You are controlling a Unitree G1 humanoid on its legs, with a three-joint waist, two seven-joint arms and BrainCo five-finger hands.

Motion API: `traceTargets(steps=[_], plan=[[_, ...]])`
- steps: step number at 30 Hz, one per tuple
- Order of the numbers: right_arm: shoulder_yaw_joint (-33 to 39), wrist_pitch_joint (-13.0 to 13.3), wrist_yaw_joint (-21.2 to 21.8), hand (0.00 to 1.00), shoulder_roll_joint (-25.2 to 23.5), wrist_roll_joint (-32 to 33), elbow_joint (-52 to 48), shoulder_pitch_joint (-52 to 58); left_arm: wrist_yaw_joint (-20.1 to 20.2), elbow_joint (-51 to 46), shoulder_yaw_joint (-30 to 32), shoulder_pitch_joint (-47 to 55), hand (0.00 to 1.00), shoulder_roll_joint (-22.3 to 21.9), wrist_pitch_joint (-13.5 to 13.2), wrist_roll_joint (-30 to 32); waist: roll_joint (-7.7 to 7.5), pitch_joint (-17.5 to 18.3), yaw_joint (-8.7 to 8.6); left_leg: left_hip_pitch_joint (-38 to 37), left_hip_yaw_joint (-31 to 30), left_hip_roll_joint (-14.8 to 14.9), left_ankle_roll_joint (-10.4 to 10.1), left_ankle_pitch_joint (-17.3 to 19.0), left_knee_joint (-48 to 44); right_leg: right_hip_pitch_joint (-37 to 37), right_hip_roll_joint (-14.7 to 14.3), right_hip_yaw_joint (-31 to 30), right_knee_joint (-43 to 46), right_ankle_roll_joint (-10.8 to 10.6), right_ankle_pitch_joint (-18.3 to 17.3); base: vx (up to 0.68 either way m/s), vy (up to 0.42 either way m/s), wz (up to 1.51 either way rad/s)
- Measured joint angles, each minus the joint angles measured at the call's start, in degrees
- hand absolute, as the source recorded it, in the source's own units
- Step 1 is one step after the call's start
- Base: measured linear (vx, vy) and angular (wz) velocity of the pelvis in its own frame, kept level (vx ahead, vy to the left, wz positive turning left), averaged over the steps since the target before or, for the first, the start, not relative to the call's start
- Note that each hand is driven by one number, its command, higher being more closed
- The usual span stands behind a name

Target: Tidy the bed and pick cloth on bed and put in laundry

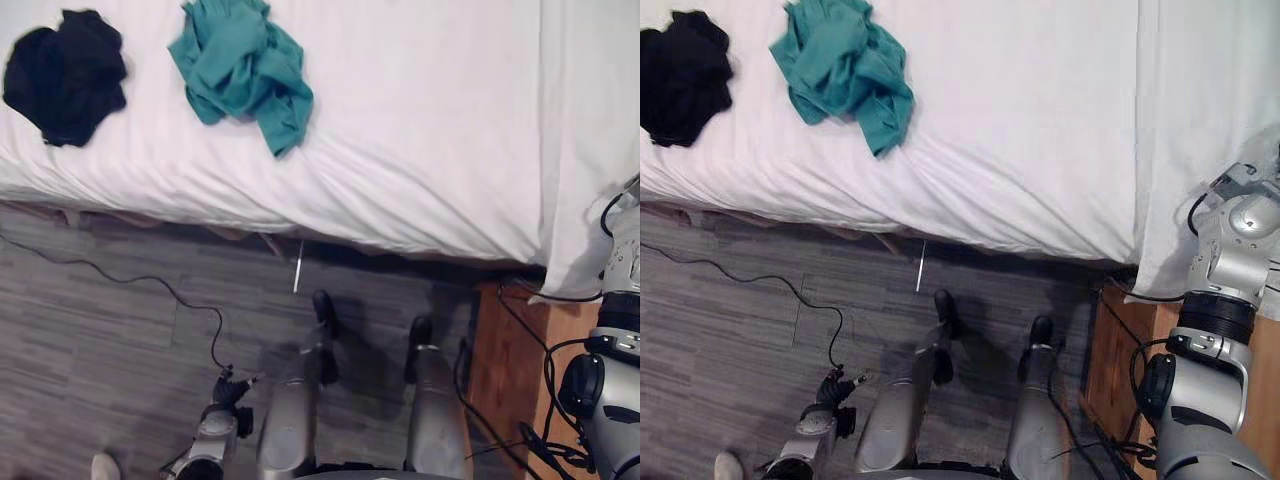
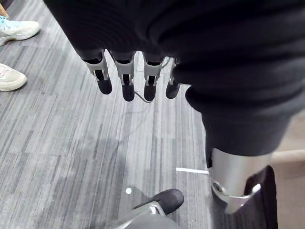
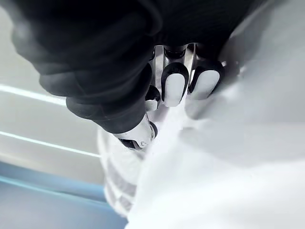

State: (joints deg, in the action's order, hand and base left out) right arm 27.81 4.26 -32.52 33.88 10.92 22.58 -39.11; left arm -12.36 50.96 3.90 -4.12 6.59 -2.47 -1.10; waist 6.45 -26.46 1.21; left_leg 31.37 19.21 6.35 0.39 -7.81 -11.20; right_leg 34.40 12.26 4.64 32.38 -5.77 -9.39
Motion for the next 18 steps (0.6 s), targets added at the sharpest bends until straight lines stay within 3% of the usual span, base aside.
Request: traceTargets(steps=[1,5,11,13,14,15,18], plan=[[-0.14,0.88,0.02,1.0,-1.21,1.17,-3.11,1.92,-0.58,-2.28,0.3,-0.73,0.0,-0.67,-0.29,-0.71,0.18,-1.03,0.08,3.99,0.82,2.44,-0.3,4.12,-7.1,2.59,-0.41,-0.81,2.44,-0.09,-0.83,-0.07,-0.021,-0.4],[-0.43,3.88,0.2,1.0,-7.03,2.5,-10.05,8.36,-1.8,-6.09,2.01,-3.16,0.0,-0.72,-0.66,-1.74,-0.55,-2.39,-0.37,8.16,2.91,7.42,0.0,10.51,-18.87,5.65,-1.3,-1.74,9.38,0.19,-4.36,-0.06,-0.063,-0.2],[-0.67,5.58,2.79,1.0,-17.17,2.46,-10.8,16.79,-2.89,-8.34,3.09,-4.4,0.0,-3.45,-0.16,-1.74,-2.72,-2.84,-0.24,5.32,5.1,10.65,0.08,11.85,-21.84,2.31,-2.02,-1.07,10.65,0.68,-5.72,0.0,-0.114,-0.05],[-0.83,4.79,4.4,1.0,-21.32,2.47,-6.84,21.3,-2.91,-8.42,3.08,-3.68,0.0,-3.87,0.14,-1.68,-3.76,-2.74,-0.27,-0.53,5.95,10.7,0.01,12.06,-20.0,-3.8,-2.0,-0.18,8.42,0.9,-5.86,0.06,-0.13,-0.04],[-1.61,3.11,5.66,1.0,-24.02,2.46,-4.16,24.76,-2.91,-8.61,3.06,-2.78,0.0,-3.98,0.16,-1.64,-4.74,-2.21,-0.34,-4.23,7.23,10.61,-0.16,12.01,-18.06,-7.26,-1.97,0.05,6.64,0.91,-5.86,0.09,-0.113,-0.04],[-2.35,1.72,6.82,0.0,-25.9,2.12,-1.33,27.99,-2.89,-8.67,2.98,-2.02,0.0,-4.02,0.15,-1.62,-5.44,-1.8,-0.48,-7.28,8.12,10.31,-0.75,11.61,-16.04,-10.1,-1.89,0.34,4.96,0.9,-5.85,0.1,-0.11,0.02],[-4.31,-3.14,10.52,0.0,-31.54,0.41,10.5,37.15,-2.63,-8.28,2.23,0.9,0.0,-4.05,0.64,-0.88,-6.37,0.41,-1.45,-14.43,7.5,6.93,-3.16,8.54,-7.07,-17.68,-1.26,2.21,-2.08,0.5,-4.7,0.11,-0.062,0.17]])
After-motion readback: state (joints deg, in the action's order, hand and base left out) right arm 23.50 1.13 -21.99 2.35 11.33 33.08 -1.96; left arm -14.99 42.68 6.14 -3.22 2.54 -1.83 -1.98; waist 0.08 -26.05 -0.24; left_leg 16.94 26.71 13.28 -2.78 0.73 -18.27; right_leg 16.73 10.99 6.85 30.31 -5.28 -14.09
